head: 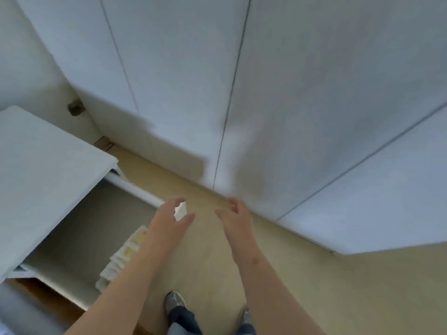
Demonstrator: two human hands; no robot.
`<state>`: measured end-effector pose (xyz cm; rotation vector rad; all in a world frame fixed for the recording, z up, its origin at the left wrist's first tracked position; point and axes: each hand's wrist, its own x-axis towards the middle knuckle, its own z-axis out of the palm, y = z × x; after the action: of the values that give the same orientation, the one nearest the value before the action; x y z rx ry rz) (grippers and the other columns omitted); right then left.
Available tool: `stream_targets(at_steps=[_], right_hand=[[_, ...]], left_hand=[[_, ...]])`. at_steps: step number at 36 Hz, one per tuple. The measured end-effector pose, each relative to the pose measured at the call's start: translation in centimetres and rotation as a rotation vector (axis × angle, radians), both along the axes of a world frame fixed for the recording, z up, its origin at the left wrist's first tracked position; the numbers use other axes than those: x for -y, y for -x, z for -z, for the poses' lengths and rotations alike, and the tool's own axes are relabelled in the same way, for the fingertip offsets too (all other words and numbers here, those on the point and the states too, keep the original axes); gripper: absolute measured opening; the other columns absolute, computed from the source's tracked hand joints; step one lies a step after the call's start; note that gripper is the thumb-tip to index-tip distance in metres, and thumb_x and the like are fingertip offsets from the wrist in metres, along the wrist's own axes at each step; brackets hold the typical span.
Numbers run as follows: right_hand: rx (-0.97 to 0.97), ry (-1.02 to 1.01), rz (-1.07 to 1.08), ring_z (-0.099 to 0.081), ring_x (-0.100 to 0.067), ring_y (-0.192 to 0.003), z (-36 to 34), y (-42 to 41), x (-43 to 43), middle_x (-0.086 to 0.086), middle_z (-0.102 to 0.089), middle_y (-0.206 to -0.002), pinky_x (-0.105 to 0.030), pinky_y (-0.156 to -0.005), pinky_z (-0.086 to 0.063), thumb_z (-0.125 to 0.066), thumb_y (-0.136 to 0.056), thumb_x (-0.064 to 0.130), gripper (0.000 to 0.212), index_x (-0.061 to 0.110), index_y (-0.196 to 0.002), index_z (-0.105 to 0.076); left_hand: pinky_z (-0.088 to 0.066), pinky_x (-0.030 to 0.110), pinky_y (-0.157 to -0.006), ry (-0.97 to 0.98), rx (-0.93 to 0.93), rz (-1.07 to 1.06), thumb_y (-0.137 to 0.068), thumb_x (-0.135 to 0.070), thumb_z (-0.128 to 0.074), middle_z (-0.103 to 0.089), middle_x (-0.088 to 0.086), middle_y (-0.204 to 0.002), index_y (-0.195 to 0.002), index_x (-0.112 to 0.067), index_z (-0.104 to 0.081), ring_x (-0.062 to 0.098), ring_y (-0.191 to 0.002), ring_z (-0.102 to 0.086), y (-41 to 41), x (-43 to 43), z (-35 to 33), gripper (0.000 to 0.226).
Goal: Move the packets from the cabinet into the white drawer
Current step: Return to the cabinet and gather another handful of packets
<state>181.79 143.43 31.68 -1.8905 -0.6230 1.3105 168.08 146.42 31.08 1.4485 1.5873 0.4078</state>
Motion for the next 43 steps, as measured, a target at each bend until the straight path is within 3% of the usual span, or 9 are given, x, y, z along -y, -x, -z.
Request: stream_targets(at_steps=[6,15,18,24,28,34,38,43], right_hand=[[-0.018,-0.07,0.268,-0.045,-0.012,-0.113,-2.9,-10.7,8.8,0.003,-0.044,-0.126,-0.023,-0.089,-0.034,-0.064,-0.087,0.025,0.052,0.026,-0.134,-0.044],[0.021,-0.169,0.663,-0.05,-0.014,-0.111,-6.0,-27.1,27.1,0.002,-0.05,-0.123,-0.026,-0.088,-0.039,-0.06,-0.089,0.028,0.04,0.024,-0.127,-0.049],[0.036,-0.207,0.815,-0.052,-0.014,-0.105,-7.1,-31.8,33.4,0.002,-0.053,-0.118,-0.026,-0.084,-0.04,-0.059,-0.09,0.027,0.036,0.023,-0.125,-0.051],[0.071,-0.269,1.127,-0.051,-0.008,-0.089,-8.0,-39.4,45.3,0.002,-0.056,-0.11,-0.024,-0.078,-0.04,-0.058,-0.091,0.026,0.023,0.023,-0.113,-0.055],[0.075,-0.267,1.344,-0.051,-0.011,-0.09,-7.3,-43.9,52.8,0.007,-0.055,-0.095,-0.027,-0.083,-0.041,-0.058,-0.091,0.024,0.023,0.021,-0.113,-0.057],[0.076,-0.249,1.581,-0.053,-0.015,-0.094,-5.6,-52.4,62.9,0.004,-0.056,-0.096,-0.031,-0.087,-0.043,-0.058,-0.09,0.023,0.02,0.02,-0.11,-0.057],[0.071,-0.248,1.725,-0.053,-0.015,-0.092,-5.6,-59.2,69.7,0.004,-0.056,-0.095,-0.029,-0.082,-0.042,-0.058,-0.09,0.022,0.017,0.02,-0.107,-0.056],[0.082,-0.265,1.916,-0.054,-0.017,-0.1,-6.8,-65.7,78.8,0.004,-0.056,-0.098,-0.032,-0.09,-0.044,-0.057,-0.091,0.022,0.018,0.019,-0.109,-0.057]], left_hand=[[-0.041,0.032,-0.096,-0.062,0.05,0.243,-0.089,-0.021,-0.061,-0.053,-0.005,-0.117,-0.121,-0.017,-0.054,0.012,-0.105,-0.048,-13.1,4.6,-2.5,0.033],[-0.038,0.028,-0.087,-0.043,0.249,0.553,-0.091,-0.025,-0.058,-0.052,-0.008,-0.116,-0.113,-0.03,-0.048,0.013,-0.108,-0.05,-32.9,19.0,-6.5,0.024],[-0.04,0.028,-0.087,0.004,0.297,0.679,-0.091,-0.026,-0.058,-0.052,-0.008,-0.116,-0.113,-0.034,-0.049,0.012,-0.106,-0.052,-39.0,24.7,-7.6,0.025],[-0.038,0.018,-0.072,0.083,0.318,0.985,-0.091,-0.024,-0.057,-0.056,-0.01,-0.115,-0.114,-0.039,-0.052,0.006,-0.101,-0.054,-50.5,36.1,-9.0,0.028],[-0.039,0.027,-0.082,0.11,0.287,1.151,-0.09,-0.025,-0.056,-0.056,-0.011,-0.113,-0.117,-0.037,-0.054,0.012,-0.102,-0.053,-57.6,43.8,-9.1,0.029],[-0.04,0.026,-0.07,0.112,0.3,1.346,-0.09,-0.022,-0.056,-0.057,-0.004,-0.093,-0.115,-0.028,-0.056,0.011,-0.07,-0.05,-69.5,54.1,-7.8,0.026],[-0.039,0.026,-0.071,0.149,0.306,1.478,-0.088,-0.02,-0.058,-0.062,-0.001,-0.1,-0.115,-0.026,-0.058,0.015,-0.075,-0.052,-78.1,61.6,-7.4,0.027],[-0.039,0.025,-0.067,0.189,0.292,1.661,-0.089,-0.022,-0.057,-0.063,-0.001,-0.11,-0.111,-0.028,-0.056,0.015,-0.084,-0.056,-86.8,72.0,-8.5,0.023]])
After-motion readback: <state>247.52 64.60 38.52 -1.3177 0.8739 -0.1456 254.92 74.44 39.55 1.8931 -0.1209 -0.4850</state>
